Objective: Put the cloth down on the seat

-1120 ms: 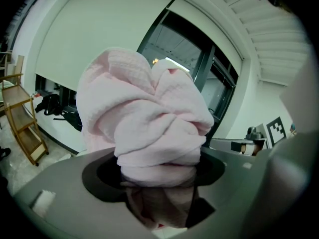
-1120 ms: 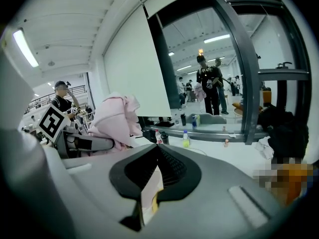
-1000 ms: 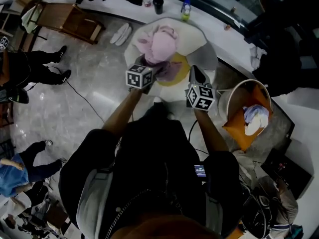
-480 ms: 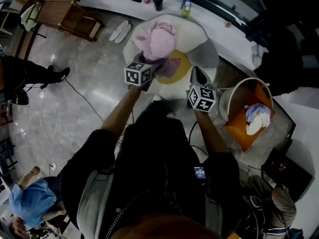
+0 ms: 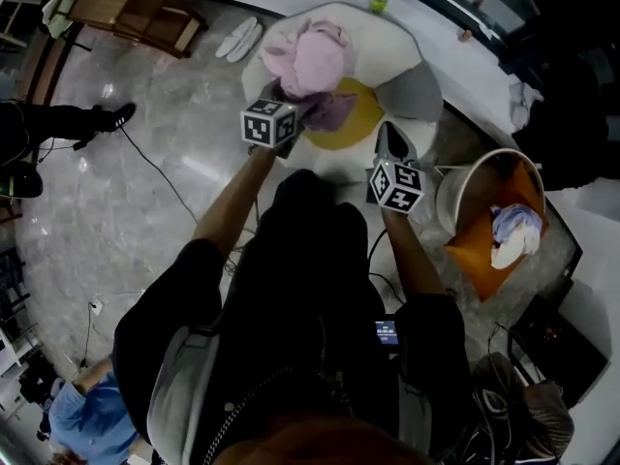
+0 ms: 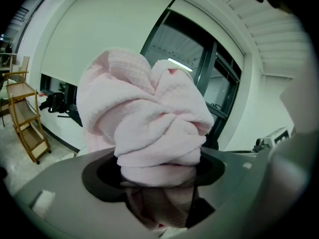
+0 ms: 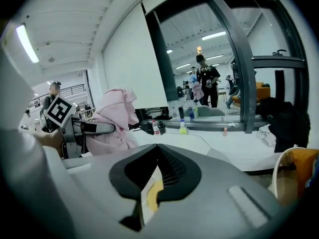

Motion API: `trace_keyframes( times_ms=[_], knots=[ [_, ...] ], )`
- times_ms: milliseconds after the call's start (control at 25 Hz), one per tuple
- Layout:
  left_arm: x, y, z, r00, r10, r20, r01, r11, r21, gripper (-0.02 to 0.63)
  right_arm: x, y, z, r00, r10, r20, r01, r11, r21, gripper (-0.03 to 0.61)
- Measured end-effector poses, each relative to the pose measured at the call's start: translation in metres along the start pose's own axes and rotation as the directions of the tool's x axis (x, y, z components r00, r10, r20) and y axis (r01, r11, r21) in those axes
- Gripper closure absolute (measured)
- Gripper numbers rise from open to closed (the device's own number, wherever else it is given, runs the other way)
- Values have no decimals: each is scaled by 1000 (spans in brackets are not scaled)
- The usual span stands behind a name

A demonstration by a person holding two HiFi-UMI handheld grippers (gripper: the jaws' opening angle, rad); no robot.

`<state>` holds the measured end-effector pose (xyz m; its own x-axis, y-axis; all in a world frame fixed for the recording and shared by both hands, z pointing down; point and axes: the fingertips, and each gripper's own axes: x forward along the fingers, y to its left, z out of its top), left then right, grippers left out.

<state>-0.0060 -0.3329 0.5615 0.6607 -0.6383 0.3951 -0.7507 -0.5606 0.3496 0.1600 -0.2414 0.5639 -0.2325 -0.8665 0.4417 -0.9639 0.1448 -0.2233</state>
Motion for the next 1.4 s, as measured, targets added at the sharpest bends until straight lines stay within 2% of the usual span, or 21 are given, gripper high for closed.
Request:
trace_keyframes(
  times_ms=[320, 800, 1200, 1400],
  knots=[
    [40, 34, -48, 1000, 19, 21, -19, 1000, 24, 255, 43, -35, -53, 999, 0, 49, 1, 1000, -18, 575],
    [120, 102, -118, 997, 17, 79, -20, 999, 47, 255, 146, -78, -131, 993, 13, 118, -5, 998, -65, 577],
    [177, 137, -169, 994, -25, 107, 15, 996, 93, 255, 215, -96, -188, 986, 64, 157, -42, 990, -135, 577],
    [201, 147, -195, 992, -50, 116, 35, 991, 129, 253, 243, -111, -219, 982, 64, 176, -41, 990, -133, 575]
  ],
)
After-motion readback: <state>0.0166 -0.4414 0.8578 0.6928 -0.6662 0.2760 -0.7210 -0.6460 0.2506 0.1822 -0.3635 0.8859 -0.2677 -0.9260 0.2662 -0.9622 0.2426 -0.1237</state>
